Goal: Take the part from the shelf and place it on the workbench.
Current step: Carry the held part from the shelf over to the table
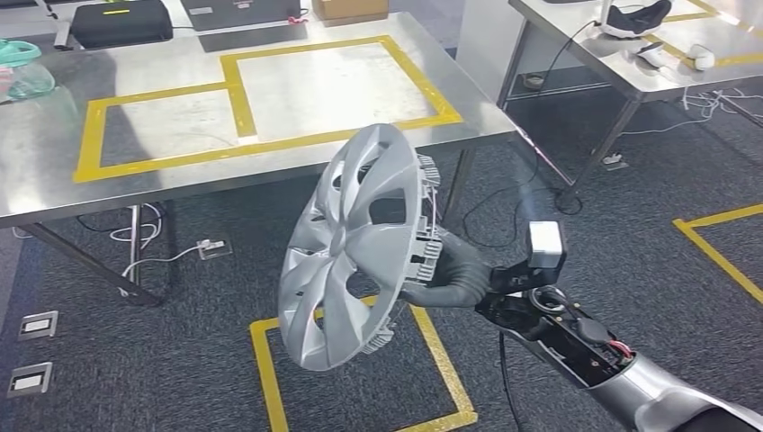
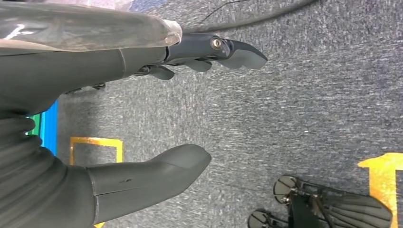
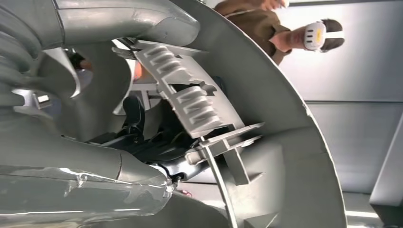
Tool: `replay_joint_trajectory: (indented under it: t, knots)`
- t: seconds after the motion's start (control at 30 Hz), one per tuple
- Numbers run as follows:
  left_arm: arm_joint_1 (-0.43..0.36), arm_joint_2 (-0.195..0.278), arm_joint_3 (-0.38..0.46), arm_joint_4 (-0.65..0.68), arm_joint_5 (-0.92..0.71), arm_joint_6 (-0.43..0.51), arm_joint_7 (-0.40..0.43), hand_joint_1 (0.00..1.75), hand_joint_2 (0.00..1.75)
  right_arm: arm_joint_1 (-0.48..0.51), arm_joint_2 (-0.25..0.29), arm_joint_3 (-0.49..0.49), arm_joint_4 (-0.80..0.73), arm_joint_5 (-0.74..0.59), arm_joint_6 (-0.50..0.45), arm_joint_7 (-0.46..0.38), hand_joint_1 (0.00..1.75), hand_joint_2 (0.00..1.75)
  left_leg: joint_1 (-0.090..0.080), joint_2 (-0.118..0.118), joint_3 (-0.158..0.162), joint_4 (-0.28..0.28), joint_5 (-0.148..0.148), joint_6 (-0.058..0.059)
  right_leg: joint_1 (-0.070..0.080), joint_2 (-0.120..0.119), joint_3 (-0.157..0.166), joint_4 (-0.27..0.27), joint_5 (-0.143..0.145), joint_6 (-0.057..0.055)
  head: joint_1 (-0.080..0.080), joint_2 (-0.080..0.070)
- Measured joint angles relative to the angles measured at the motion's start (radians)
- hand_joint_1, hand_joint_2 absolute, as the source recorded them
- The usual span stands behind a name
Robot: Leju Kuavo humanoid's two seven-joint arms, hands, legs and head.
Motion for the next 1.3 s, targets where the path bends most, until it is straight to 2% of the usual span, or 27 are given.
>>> replay_joint_trajectory:
  t: [0.2, 0.3, 0.4, 0.47, 0.53, 0.57, 0.6, 0.63, 0.67, 0.7, 0.73, 0.77, 0.8, 0.87, 0.93, 1.0, 1.03, 1.07, 1.1, 1.13, 1.2, 1.23, 1.27, 1.3]
  knots:
    - [-0.001, 0.006, -0.002, 0.0, 0.013, 0.002, 0.002, 0.0, 1.75, -0.004, 0.0, 0.014, -0.001, 0.019, 0.002, 0.0, 1.75, 1.75, -0.001, 0.0, 0.002, -0.002, 0.0, 0.0, -0.001, 0.0, 0.002, 0.0, -0.001, -0.001, -0.006, 0.0]
    - [-0.001, 0.01, -0.004, 0.0, 0.016, 0.005, 0.003, 0.0, 1.75, -0.013, 0.001, 0.023, -0.001, 0.027, 0.004, 0.001, 1.75, 1.75, -0.005, -0.001, 0.002, 0.001, -0.006, 0.008, -0.003, 0.0, 0.005, -0.004, -0.003, 0.003, -0.01, 0.0]
    - [-0.002, 0.011, -0.004, 0.0, 0.028, 0.008, 0.003, 0.0, 1.75, -0.024, 0.003, 0.033, 0.0, 0.035, 0.012, 0.0, 1.75, 1.75, 0.005, -0.002, 0.022, -0.025, -0.003, 0.011, -0.001, -0.002, 0.012, 0.003, -0.015, 0.01, -0.011, 0.0]
    - [-0.002, 0.01, -0.005, -0.001, 0.035, 0.012, 0.003, 0.0, 1.75, -0.033, 0.004, 0.039, 0.003, 0.037, 0.02, -0.001, 1.75, 1.75, 0.015, -0.003, 0.04, -0.044, 0.001, 0.012, -0.006, -0.004, -0.019, 0.079, -0.059, 0.021, -0.006, 0.0]
    - [-0.003, 0.01, -0.005, -0.001, 0.042, 0.015, 0.001, 0.0, 1.75, -0.04, 0.005, 0.045, 0.008, 0.036, 0.025, -0.004, 1.75, 1.75, 0.019, -0.008, 0.047, -0.047, -0.002, 0.011, -0.017, -0.004, -0.087, 0.209, -0.113, 0.035, -0.001, 0.0]
    - [-0.003, 0.01, -0.005, -0.001, 0.045, 0.015, 0.0, 0.0, 1.75, -0.04, 0.005, 0.048, 0.012, 0.035, 0.026, -0.005, 1.75, 1.75, 0.023, -0.013, 0.049, -0.046, -0.005, 0.008, -0.023, -0.004, -0.113, 0.253, -0.121, 0.042, -0.001, 0.0]
    - [-0.002, 0.01, -0.005, -0.001, 0.048, 0.016, 0.0, 0.0, 1.75, -0.041, 0.005, 0.051, 0.016, 0.035, 0.028, -0.006, 1.75, 1.75, 0.027, -0.019, 0.051, -0.044, -0.008, 0.003, -0.03, -0.005, -0.123, 0.262, -0.109, 0.049, 0.0, 0.0]
    - [-0.002, 0.009, -0.005, -0.001, 0.049, 0.016, 0.0, 0.0, 1.75, -0.042, 0.005, 0.054, 0.019, 0.034, 0.031, -0.007, 1.75, 1.75, 0.033, -0.027, 0.054, -0.041, -0.012, -0.003, -0.037, -0.004, -0.114, 0.231, -0.079, 0.057, 0.001, 0.0]
    - [-0.001, 0.009, -0.005, -0.001, 0.051, 0.016, 0.0, 0.0, 1.75, -0.044, 0.005, 0.057, 0.022, 0.034, 0.034, -0.008, 1.75, 1.75, 0.039, -0.034, 0.056, -0.035, -0.017, -0.01, -0.045, 0.0, -0.09, 0.171, -0.037, 0.066, 0.002, 0.0]
    - [-0.001, 0.01, -0.005, -0.001, 0.053, 0.017, 0.0, 0.0, 1.75, -0.047, 0.005, 0.06, 0.026, 0.033, 0.036, -0.008, 1.75, 1.75, 0.043, -0.042, 0.055, -0.028, -0.022, -0.019, -0.052, 0.014, -0.062, 0.107, -0.006, 0.074, 0.005, 0.0]
    - [-0.003, 0.01, -0.005, -0.001, 0.055, 0.017, 0.001, 0.0, 1.75, -0.049, 0.006, 0.062, 0.029, 0.033, 0.039, -0.009, 1.75, 1.75, 0.045, -0.05, 0.051, -0.018, -0.027, -0.027, -0.057, 0.028, -0.038, 0.056, 0.013, 0.076, 0.009, 0.0]
    - [-0.004, 0.011, -0.005, -0.001, 0.058, 0.018, 0.002, 0.0, 1.75, -0.051, 0.007, 0.063, 0.033, 0.033, 0.04, -0.01, 1.75, 1.75, 0.046, -0.058, 0.045, -0.011, -0.028, -0.037, -0.058, 0.039, -0.024, 0.027, 0.021, 0.074, 0.01, 0.0]
    - [-0.004, 0.011, -0.005, -0.001, 0.06, 0.019, 0.003, 0.0, 1.75, -0.053, 0.008, 0.065, 0.036, 0.033, 0.041, -0.01, 1.75, 1.75, 0.047, -0.066, 0.039, -0.008, -0.027, -0.045, -0.056, 0.046, -0.021, 0.021, 0.017, 0.067, 0.01, 0.0]
    - [0.0, 0.011, -0.005, -0.001, 0.062, 0.021, 0.004, 0.0, 1.75, -0.059, 0.012, 0.067, 0.042, 0.033, 0.041, -0.011, 1.75, 1.75, 0.052, -0.076, 0.032, -0.01, -0.022, -0.059, -0.052, 0.032, -0.022, 0.021, 0.022, 0.048, 0.004, 0.0]
    - [0.003, 0.01, -0.005, -0.001, 0.063, 0.022, 0.005, 0.0, 1.75, -0.066, 0.016, 0.069, 0.046, 0.033, 0.041, -0.012, 1.75, 1.75, 0.051, -0.043, 0.014, 0.025, -0.04, -0.067, -0.051, 0.015, -0.019, 0.016, 0.026, 0.033, -0.008, 0.0]
    - [-0.001, 0.009, -0.005, -0.001, 0.063, 0.024, 0.006, 0.0, 1.75, -0.068, 0.018, 0.07, 0.049, 0.033, 0.041, -0.013, 1.75, 1.75, 0.048, 0.002, -0.046, 0.142, -0.093, -0.069, -0.045, -0.006, -0.017, 0.013, 0.026, 0.022, -0.022, 0.0]
    - [-0.002, 0.008, -0.005, -0.001, 0.063, 0.025, 0.006, 0.0, 1.75, -0.069, 0.019, 0.07, 0.051, 0.033, 0.041, -0.015, 1.75, 1.75, 0.048, 0.011, -0.084, 0.213, -0.119, -0.069, -0.041, -0.017, -0.017, 0.013, 0.025, 0.018, -0.026, 0.0]
    - [-0.003, 0.008, -0.005, -0.001, 0.063, 0.025, 0.006, 0.0, 1.75, -0.068, 0.019, 0.07, 0.053, 0.033, 0.042, -0.016, 1.75, 1.75, 0.047, 0.014, -0.115, 0.267, -0.134, -0.067, -0.038, -0.027, -0.017, 0.013, 0.023, 0.015, -0.026, 0.0]
    - [-0.002, 0.007, -0.005, -0.001, 0.064, 0.025, 0.006, 0.0, 1.75, -0.068, 0.019, 0.07, 0.055, 0.032, 0.043, -0.017, 1.75, 1.75, 0.047, 0.015, -0.128, 0.287, -0.131, -0.064, -0.034, -0.035, -0.016, 0.013, 0.022, 0.013, -0.027, 0.0]
    - [-0.001, 0.006, -0.005, -0.001, 0.064, 0.025, 0.006, 0.0, 1.75, -0.068, 0.019, 0.07, 0.056, 0.031, 0.045, -0.018, 1.75, 1.75, 0.046, 0.015, -0.122, 0.269, -0.111, -0.059, -0.031, -0.041, -0.014, 0.013, 0.02, 0.011, -0.027, 0.0]
    - [0.001, 0.007, -0.005, -0.001, 0.064, 0.025, 0.005, 0.0, 1.75, -0.069, 0.019, 0.07, 0.057, 0.029, 0.05, -0.021, 1.75, 1.75, 0.038, 0.021, -0.061, 0.143, -0.046, -0.042, -0.026, -0.05, -0.009, 0.013, 0.016, 0.01, -0.028, 0.0]
    - [0.001, 0.008, -0.005, -0.001, 0.064, 0.025, 0.004, 0.0, 1.75, -0.069, 0.019, 0.07, 0.057, 0.028, 0.053, -0.022, 1.75, 1.75, 0.032, 0.028, -0.028, 0.076, -0.024, -0.033, -0.022, -0.052, -0.008, 0.013, 0.013, 0.012, -0.028, 0.0]
    - [0.001, 0.009, -0.005, -0.001, 0.064, 0.025, 0.004, 0.0, 1.75, -0.069, 0.019, 0.069, 0.057, 0.027, 0.054, -0.023, 1.75, 1.75, 0.026, 0.033, -0.005, 0.03, -0.013, -0.027, -0.02, -0.055, -0.008, 0.013, 0.011, 0.014, -0.027, 0.0]
    - [0.0, 0.01, -0.005, -0.001, 0.064, 0.025, 0.003, 0.0, 1.75, -0.069, 0.019, 0.069, 0.057, 0.026, 0.055, -0.023, 1.75, 1.75, 0.022, 0.037, 0.005, 0.008, -0.013, -0.022, -0.019, -0.057, -0.008, 0.013, 0.009, 0.018, -0.026, 0.0]
